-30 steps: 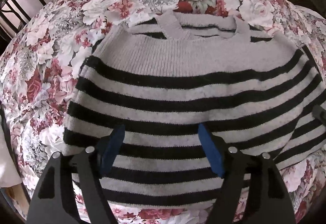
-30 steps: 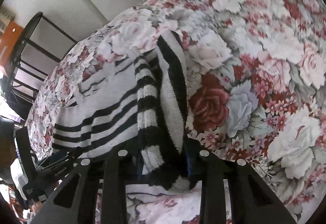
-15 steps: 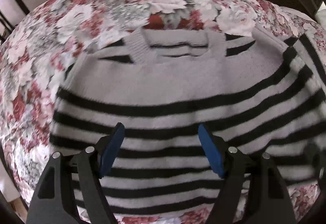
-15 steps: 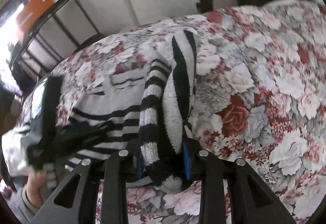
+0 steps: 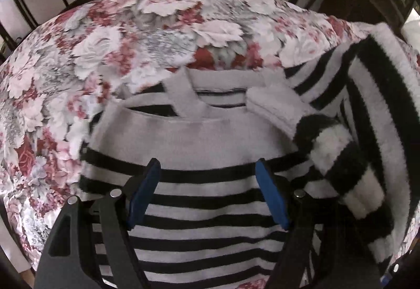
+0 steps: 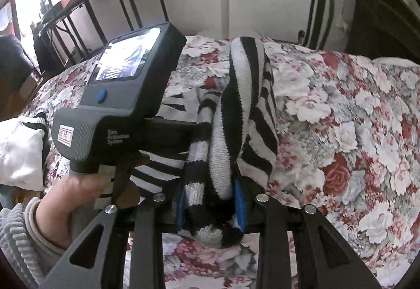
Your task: Fold small clothes
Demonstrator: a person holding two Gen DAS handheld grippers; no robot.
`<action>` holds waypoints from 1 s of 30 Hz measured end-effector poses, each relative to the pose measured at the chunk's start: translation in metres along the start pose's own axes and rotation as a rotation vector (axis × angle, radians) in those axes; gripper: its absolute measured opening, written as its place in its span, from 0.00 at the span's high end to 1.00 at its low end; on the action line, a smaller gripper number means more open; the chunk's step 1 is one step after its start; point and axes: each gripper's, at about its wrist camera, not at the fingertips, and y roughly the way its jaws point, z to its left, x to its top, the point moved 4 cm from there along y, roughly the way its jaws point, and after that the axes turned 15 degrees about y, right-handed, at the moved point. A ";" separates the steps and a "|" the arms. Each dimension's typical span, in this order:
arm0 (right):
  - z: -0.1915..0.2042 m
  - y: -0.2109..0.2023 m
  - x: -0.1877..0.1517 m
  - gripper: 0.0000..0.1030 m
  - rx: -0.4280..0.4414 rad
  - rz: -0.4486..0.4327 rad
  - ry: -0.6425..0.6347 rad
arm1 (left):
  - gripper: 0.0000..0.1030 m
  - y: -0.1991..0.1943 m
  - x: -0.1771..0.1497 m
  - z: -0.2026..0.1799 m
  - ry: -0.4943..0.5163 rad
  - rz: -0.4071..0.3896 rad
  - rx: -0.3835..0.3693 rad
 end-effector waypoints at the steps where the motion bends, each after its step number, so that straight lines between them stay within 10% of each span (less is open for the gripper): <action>1: 0.005 0.000 0.000 0.70 -0.005 -0.006 -0.013 | 0.30 -0.003 -0.002 0.007 -0.008 -0.005 0.000; 14: 0.092 0.003 -0.016 0.70 0.005 -0.040 -0.108 | 0.35 -0.039 -0.034 0.100 -0.132 -0.053 0.049; 30: 0.165 0.090 -0.074 0.69 -0.004 0.141 -0.185 | 0.35 -0.024 -0.099 0.187 -0.209 0.029 0.083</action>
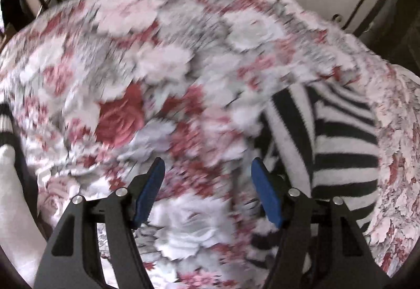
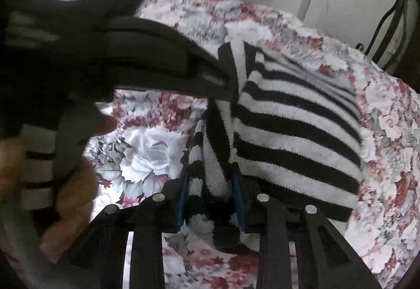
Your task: Fold small clothes
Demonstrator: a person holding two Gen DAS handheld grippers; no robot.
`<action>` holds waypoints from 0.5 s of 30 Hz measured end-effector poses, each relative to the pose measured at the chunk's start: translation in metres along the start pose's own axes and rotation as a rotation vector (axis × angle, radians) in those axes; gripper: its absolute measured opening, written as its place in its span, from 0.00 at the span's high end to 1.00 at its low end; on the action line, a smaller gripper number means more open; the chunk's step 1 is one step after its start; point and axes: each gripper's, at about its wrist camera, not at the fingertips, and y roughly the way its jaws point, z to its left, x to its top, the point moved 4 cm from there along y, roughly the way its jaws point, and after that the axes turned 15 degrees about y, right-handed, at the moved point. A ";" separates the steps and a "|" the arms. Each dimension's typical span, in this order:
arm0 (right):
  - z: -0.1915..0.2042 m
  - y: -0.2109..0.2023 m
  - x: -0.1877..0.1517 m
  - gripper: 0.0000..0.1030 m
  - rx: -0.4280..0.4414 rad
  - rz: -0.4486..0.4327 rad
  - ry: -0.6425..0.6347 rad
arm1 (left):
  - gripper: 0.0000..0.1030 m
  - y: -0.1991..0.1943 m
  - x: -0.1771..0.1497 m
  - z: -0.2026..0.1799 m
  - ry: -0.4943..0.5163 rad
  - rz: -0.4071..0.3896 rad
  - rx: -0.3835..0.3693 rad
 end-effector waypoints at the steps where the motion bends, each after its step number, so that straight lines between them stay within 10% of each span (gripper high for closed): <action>1: 0.000 0.006 -0.002 0.68 0.000 0.009 0.004 | 0.36 0.003 -0.004 0.007 -0.014 0.014 0.005; 7: 0.008 0.011 -0.005 0.39 0.068 0.044 -0.051 | 0.36 -0.005 0.000 0.022 -0.053 -0.002 0.022; 15: -0.037 -0.067 -0.021 0.40 0.147 0.003 -0.178 | 0.30 -0.040 0.016 -0.013 0.031 -0.077 0.026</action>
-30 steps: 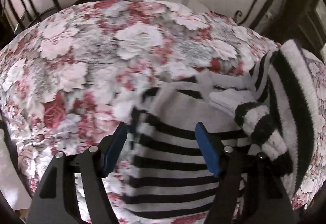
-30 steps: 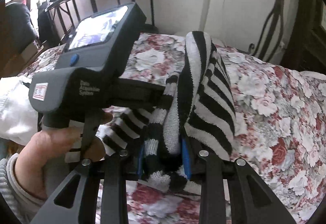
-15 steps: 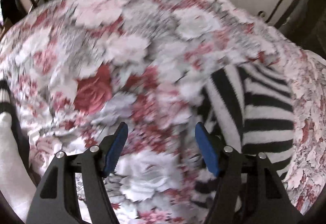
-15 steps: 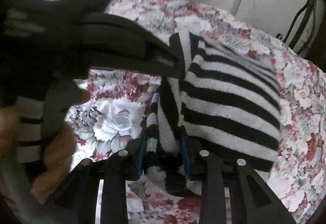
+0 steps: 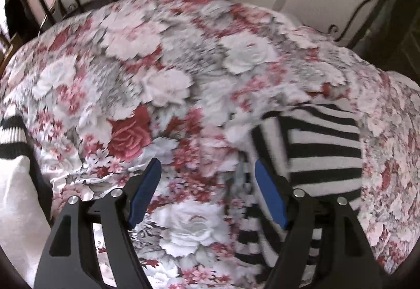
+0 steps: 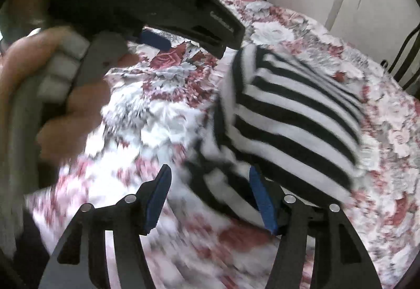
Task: Fold small clothes
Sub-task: 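Lay the folded edge down with the right gripper while the left gripper presses it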
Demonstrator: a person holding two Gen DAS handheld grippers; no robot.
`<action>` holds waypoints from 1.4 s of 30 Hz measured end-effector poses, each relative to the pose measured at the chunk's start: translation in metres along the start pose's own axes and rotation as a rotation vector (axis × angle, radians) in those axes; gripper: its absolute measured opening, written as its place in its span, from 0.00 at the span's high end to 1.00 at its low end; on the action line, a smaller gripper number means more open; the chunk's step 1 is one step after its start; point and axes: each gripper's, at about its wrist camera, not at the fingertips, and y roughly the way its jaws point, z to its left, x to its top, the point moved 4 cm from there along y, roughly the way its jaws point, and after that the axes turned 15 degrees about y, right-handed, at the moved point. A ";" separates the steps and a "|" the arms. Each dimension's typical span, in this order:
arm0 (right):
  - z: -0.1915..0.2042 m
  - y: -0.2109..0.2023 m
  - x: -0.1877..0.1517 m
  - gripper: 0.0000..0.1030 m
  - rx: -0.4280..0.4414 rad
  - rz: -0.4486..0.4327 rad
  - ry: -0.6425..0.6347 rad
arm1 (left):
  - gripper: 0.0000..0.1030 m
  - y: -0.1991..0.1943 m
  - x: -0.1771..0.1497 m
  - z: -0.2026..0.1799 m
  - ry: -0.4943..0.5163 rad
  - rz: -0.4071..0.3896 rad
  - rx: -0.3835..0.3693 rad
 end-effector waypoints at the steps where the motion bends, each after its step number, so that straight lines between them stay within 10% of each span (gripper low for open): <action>1: -0.009 -0.010 -0.001 0.40 0.002 -0.018 0.005 | 0.30 -0.004 0.002 -0.010 0.021 -0.008 -0.009; 3: -0.039 -0.028 0.003 0.40 -0.011 -0.068 0.091 | 0.28 -0.010 0.003 -0.029 0.070 -0.021 -0.041; 7: -0.103 -0.023 0.026 0.73 -0.052 -0.087 0.351 | 0.23 -0.009 -0.005 -0.066 0.178 -0.017 -0.036; 13: -0.124 0.019 0.061 0.75 -0.019 -0.069 0.484 | 0.16 0.033 -0.034 -0.082 0.268 0.100 0.056; 19: -0.125 0.103 0.051 0.74 -0.161 0.002 0.417 | 0.04 0.087 -0.050 -0.052 0.118 0.184 -0.017; 29: -0.118 0.058 0.043 0.73 -0.116 -0.045 0.362 | 0.04 0.075 -0.042 -0.040 0.029 0.194 -0.097; 35: -0.113 0.012 0.009 0.73 -0.069 0.000 0.365 | 0.05 0.031 -0.044 -0.043 0.056 0.142 -0.082; 42: -0.100 0.067 -0.042 0.61 -0.159 0.133 0.240 | 0.04 0.057 -0.082 -0.065 0.201 0.226 0.016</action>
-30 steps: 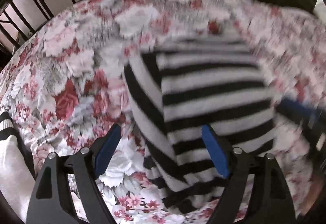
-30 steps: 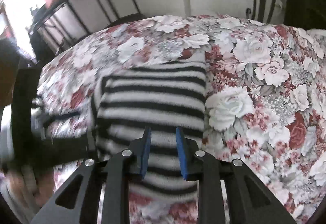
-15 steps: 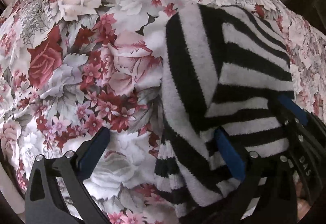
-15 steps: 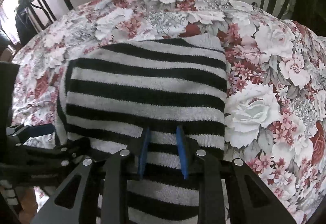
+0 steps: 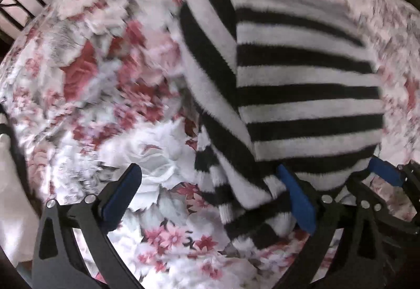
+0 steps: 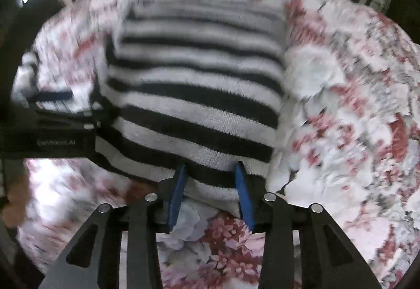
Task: Fold small clothes
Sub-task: 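Lay the folded edge down with the right gripper while the left gripper presses it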
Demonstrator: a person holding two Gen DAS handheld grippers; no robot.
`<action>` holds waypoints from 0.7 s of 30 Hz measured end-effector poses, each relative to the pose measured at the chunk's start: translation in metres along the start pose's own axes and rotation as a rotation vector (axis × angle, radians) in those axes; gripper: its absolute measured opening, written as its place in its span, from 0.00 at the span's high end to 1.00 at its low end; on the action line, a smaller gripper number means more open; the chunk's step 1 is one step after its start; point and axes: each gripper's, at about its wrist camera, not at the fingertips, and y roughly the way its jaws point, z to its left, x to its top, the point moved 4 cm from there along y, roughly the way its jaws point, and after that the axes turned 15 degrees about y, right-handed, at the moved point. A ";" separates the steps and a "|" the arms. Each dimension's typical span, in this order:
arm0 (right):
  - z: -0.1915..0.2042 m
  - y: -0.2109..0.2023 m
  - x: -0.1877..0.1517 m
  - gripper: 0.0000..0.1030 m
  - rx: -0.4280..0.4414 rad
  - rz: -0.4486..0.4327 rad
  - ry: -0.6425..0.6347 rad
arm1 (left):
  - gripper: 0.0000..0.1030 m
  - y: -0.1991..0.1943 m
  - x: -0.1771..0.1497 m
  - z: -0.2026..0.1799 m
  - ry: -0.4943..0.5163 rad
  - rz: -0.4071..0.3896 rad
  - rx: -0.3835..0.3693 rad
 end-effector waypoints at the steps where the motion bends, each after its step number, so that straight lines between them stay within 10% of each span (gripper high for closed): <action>1: 0.001 0.001 -0.001 0.60 -0.006 -0.006 -0.009 | 0.04 0.006 -0.001 0.005 -0.045 0.012 -0.048; 11: -0.001 -0.052 0.060 0.61 0.140 -0.144 0.125 | 0.05 -0.044 0.042 0.056 -0.174 -0.118 -0.073; 21: -0.010 0.017 0.108 0.60 0.100 -0.070 0.161 | 0.04 0.028 0.055 0.065 -0.277 0.004 -0.145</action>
